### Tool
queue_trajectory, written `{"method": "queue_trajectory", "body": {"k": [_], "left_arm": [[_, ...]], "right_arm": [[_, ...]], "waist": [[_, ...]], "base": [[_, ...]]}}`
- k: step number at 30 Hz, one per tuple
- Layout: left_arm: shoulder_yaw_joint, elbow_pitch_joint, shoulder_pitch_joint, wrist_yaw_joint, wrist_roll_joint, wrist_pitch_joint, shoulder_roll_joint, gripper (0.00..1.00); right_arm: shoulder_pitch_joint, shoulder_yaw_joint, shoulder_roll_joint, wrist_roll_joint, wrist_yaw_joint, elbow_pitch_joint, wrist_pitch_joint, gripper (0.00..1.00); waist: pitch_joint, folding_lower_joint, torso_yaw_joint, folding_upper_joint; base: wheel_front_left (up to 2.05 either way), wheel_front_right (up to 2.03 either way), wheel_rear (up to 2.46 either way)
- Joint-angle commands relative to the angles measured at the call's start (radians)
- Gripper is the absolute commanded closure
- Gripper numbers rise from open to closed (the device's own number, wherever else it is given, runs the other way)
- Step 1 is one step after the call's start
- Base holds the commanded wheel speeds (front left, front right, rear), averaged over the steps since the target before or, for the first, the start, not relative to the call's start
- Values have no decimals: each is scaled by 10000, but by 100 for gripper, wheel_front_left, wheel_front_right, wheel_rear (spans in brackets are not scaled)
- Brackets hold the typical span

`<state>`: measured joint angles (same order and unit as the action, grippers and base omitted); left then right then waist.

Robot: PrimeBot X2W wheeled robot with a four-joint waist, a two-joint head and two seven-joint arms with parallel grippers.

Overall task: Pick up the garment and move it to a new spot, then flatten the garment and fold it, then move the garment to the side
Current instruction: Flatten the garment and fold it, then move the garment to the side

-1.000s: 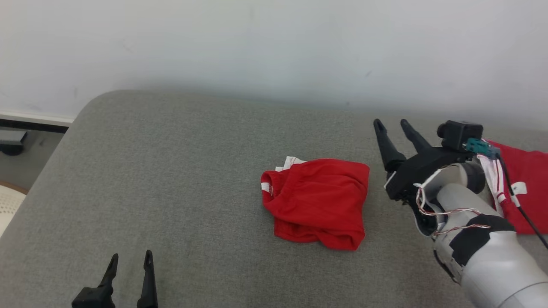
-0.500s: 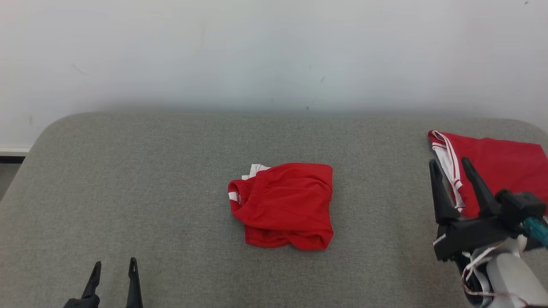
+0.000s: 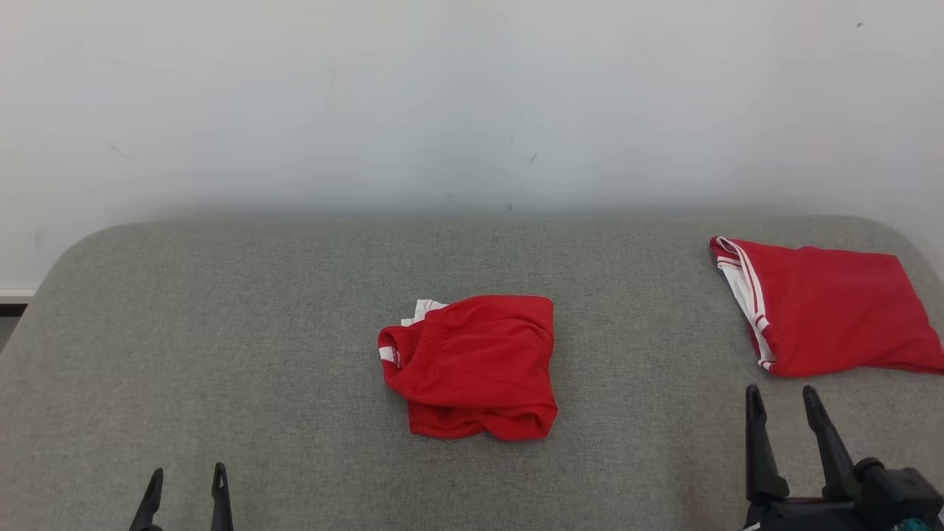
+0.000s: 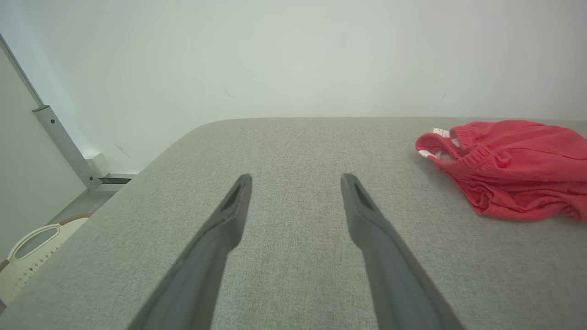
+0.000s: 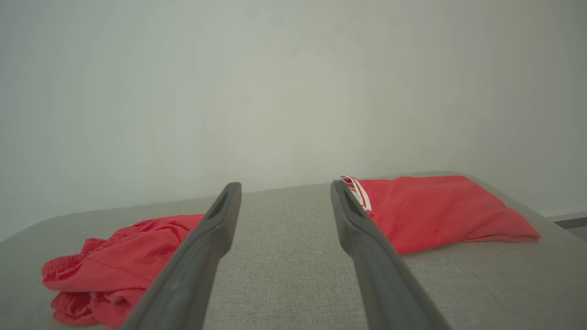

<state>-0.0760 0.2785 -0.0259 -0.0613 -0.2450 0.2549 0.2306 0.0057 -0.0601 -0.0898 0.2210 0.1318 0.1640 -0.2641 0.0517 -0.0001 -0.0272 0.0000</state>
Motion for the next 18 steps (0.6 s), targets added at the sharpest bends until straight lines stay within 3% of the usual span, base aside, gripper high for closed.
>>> {"method": "queue_trajectory", "body": {"k": [1,18], "left_arm": [[14,-31,-200,-1,16,33,69,0],[-261,-495,-368,-177,235,10,269,0]], "right_arm": [[130,11,52,-105,-26,-30,-4,0],[470,615,398,-519,-26,-69,-5,0]], "waist": [[20,1,22,0],[23,1,10,0]], "base": [[0,0,0],[0,0,0]]}}
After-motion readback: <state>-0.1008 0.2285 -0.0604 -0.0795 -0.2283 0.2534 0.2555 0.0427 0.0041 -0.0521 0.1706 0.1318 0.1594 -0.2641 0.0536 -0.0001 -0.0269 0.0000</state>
